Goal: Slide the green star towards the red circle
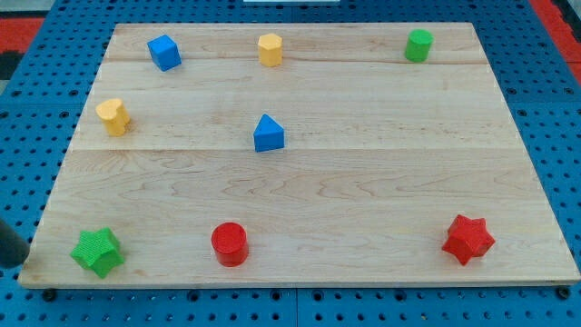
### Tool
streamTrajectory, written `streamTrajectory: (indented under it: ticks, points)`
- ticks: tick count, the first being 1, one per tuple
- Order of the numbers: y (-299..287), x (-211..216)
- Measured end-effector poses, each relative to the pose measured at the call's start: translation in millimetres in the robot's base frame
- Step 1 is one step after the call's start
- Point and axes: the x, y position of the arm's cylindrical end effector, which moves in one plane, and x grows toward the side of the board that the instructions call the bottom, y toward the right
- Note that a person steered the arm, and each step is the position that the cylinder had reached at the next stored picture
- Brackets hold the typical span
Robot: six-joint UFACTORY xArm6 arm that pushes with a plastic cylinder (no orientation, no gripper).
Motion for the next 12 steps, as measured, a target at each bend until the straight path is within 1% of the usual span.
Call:
streamTrajectory:
  ticks: [1, 3, 4, 5, 6, 7, 8, 9, 10, 11, 12]
  points:
    - [44, 17]
    - [118, -56]
    - [119, -62]
    - [69, -55]
    - [94, 13]
    - [180, 14]
    - [191, -41]
    - [191, -28]
    - [213, 8]
    - [175, 17]
    - [118, 7]
